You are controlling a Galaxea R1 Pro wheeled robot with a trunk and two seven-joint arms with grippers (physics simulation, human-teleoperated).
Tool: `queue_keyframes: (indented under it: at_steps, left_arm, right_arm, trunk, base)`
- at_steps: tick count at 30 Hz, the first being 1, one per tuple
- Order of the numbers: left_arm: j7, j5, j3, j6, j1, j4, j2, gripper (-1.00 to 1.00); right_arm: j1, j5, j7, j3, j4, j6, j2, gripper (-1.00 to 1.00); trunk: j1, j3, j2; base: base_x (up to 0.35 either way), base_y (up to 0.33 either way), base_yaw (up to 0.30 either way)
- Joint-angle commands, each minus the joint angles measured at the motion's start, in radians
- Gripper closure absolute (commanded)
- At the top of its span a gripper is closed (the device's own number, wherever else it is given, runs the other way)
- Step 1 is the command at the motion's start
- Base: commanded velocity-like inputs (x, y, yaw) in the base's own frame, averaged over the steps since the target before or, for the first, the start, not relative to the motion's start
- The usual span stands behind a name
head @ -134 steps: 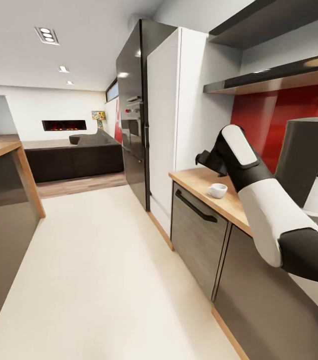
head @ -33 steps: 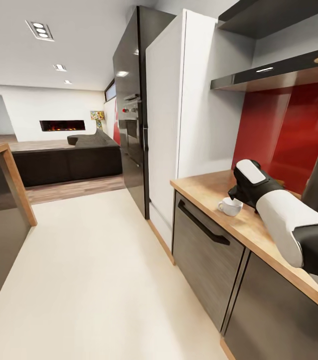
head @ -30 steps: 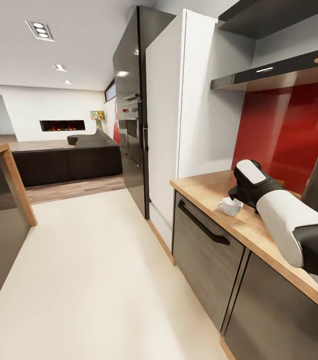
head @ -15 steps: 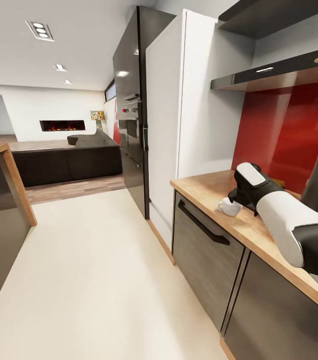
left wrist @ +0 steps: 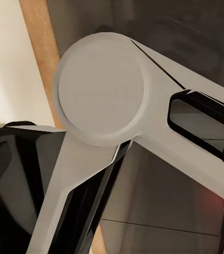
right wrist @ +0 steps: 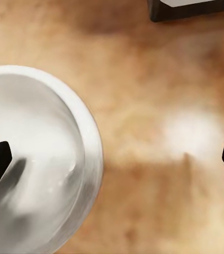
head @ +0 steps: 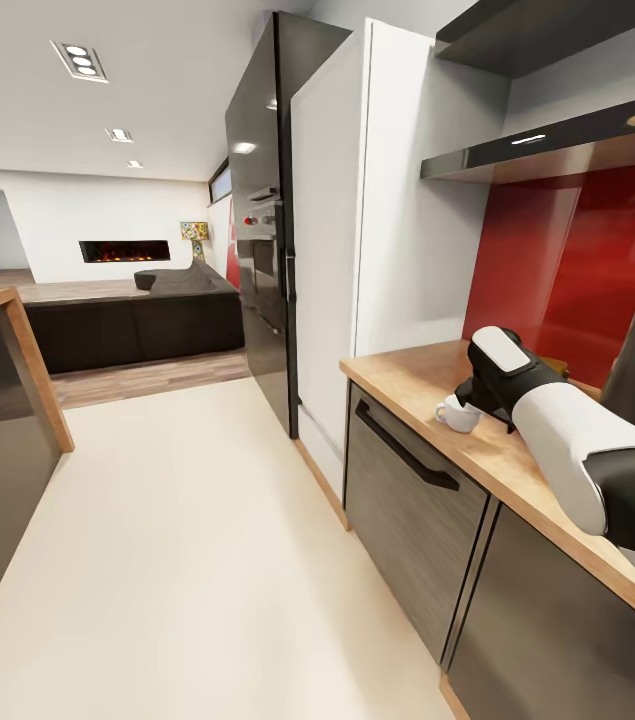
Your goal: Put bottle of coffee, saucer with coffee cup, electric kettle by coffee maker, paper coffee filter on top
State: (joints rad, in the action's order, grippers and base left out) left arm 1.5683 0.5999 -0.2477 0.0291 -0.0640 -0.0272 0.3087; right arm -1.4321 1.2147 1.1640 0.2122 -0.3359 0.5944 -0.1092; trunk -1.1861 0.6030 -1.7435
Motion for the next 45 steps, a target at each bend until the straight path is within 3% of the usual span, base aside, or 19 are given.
queue_keyframes:
  at_steps: [1, 19, 20, 45]
  left_arm:
    - [0.003, 0.008, -0.008, 0.003, 0.0, 0.0, 0.001, -1.0]
    - [0.003, 0.008, -0.008, 0.003, 0.0, 0.0, 0.0, -1.0]
    - [0.003, 0.008, -0.008, 0.003, 0.0, 0.0, 0.0, -1.0]
    - [0.003, 0.008, -0.008, 0.003, 0.0, 0.0, 0.001, -1.0]
  right_arm:
    - [-0.001, 0.008, 0.005, 0.009, -0.001, 0.008, -0.001, -1.0]
    - [-0.001, 0.006, -0.04, 0.008, 0.016, 0.007, -0.002, -1.0]
    - [-0.001, 0.007, -0.041, 0.008, 0.017, 0.007, -0.002, 1.0]
    - [-0.001, 0.008, -0.043, 0.009, 0.018, 0.007, -0.013, 1.0]
  trunk:
    - [0.0, 0.001, -0.001]
    - [0.0, 0.001, -0.001]
    - [0.0, 0.001, -0.001]
    - [0.004, -0.002, 0.006]
  base:
    - [0.0, 0.0, 0.0]
    - [0.0, 0.0, 0.0]
    - [0.0, 0.0, 0.0]
    - [0.0, 0.0, 0.0]
